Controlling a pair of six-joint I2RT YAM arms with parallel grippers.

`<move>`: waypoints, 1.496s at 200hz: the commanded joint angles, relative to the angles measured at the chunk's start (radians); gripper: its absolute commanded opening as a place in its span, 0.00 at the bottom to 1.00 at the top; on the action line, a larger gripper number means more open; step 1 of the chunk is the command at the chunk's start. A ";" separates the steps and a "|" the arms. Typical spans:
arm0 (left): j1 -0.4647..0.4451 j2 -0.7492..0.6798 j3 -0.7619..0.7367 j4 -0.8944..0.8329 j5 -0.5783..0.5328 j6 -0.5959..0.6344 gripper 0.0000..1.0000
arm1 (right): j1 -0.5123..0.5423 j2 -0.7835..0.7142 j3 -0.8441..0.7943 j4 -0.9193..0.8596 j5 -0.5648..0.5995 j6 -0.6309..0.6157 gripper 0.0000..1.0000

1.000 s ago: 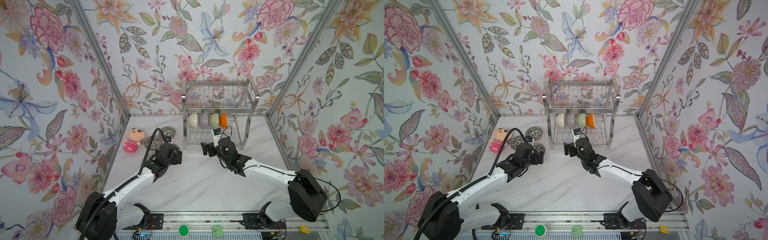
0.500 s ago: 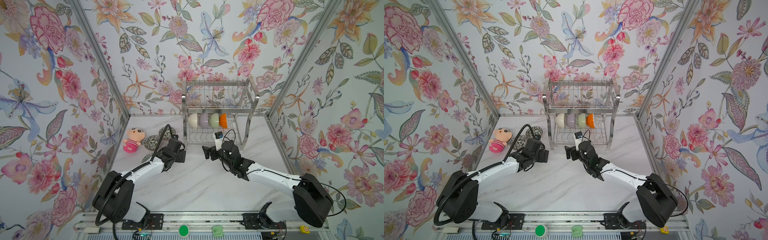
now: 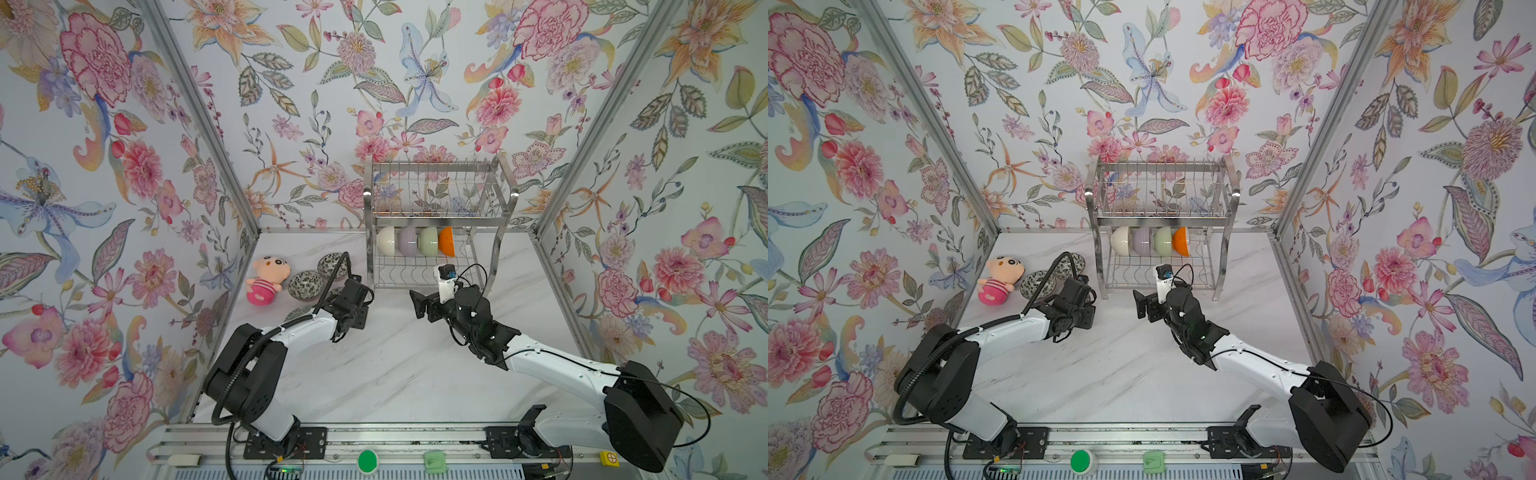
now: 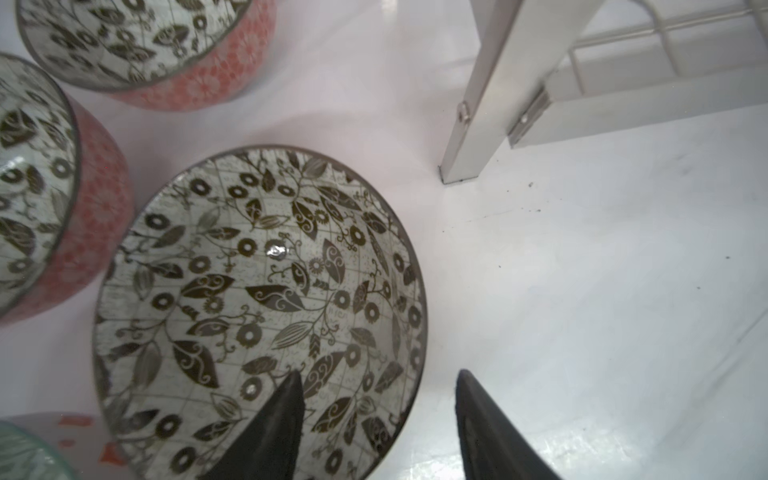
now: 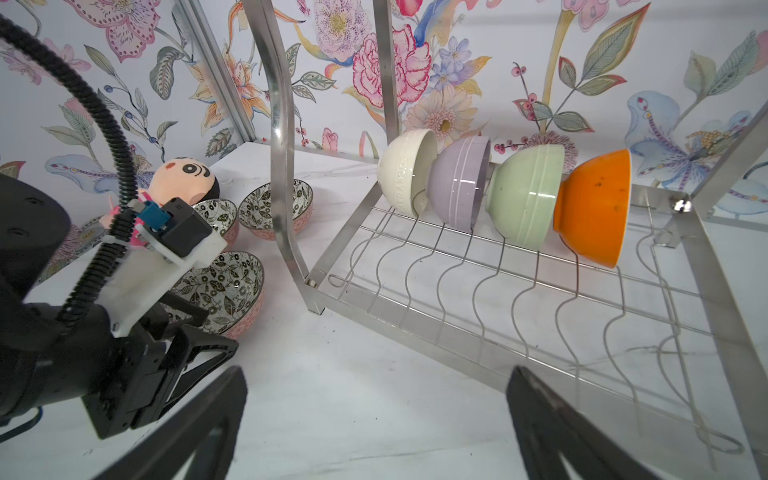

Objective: Load the bowls into the dish rack

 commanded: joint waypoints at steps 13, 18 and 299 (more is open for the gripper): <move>0.002 0.039 0.030 0.008 0.024 0.018 0.37 | -0.007 0.018 -0.005 0.001 0.016 -0.013 0.99; -0.001 0.040 0.031 0.007 0.021 0.018 0.36 | -0.008 0.020 -0.007 0.006 0.018 -0.011 0.99; -0.456 0.318 0.413 -0.006 0.041 -0.046 0.15 | -0.248 -0.085 -0.095 -0.067 0.127 0.183 0.99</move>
